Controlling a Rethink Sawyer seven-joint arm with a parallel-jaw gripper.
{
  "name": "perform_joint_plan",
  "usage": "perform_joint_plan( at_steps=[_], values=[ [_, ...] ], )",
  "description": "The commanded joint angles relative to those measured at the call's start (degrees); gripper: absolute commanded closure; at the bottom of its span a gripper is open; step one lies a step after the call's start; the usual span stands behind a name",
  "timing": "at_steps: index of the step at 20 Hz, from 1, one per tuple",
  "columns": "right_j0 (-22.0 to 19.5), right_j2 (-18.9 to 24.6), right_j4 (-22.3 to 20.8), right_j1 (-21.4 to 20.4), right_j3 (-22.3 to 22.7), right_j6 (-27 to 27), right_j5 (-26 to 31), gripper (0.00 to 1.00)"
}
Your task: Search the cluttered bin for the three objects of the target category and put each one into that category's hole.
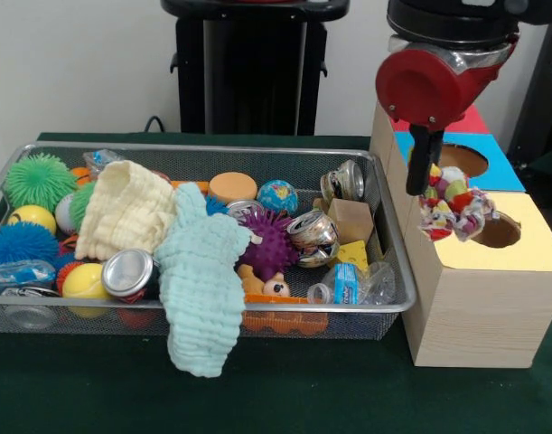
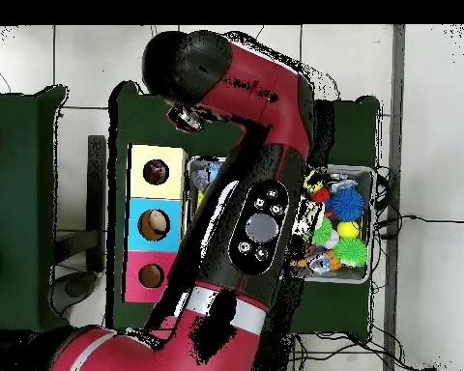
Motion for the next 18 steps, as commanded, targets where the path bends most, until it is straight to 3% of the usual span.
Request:
perform_joint_plan(
  at_steps=[1,3,7,9,12,18],
  values=[
    [-1.97,9.99,-5.82,-6.12,8.26,-22.19,0.38,1.00],
    [-1.95,9.61,-9.05,-8.17,11.75,-26.17,-1.52,1.00],
    [-2.57,10.13,-12.91,-10.51,14.05,-29.77,-2.72,1.00],
    [-2.85,10.36,-14.08,-11.28,14.04,-30.32,-1.98,1.00],
    [-2.66,10.84,-15.96,-12.74,17.38,-31.05,-5.44,1.00],
    [-3.15,11.53,-19.49,-14.32,19.77,-32.47,-9.66,1.00]
  ],
)
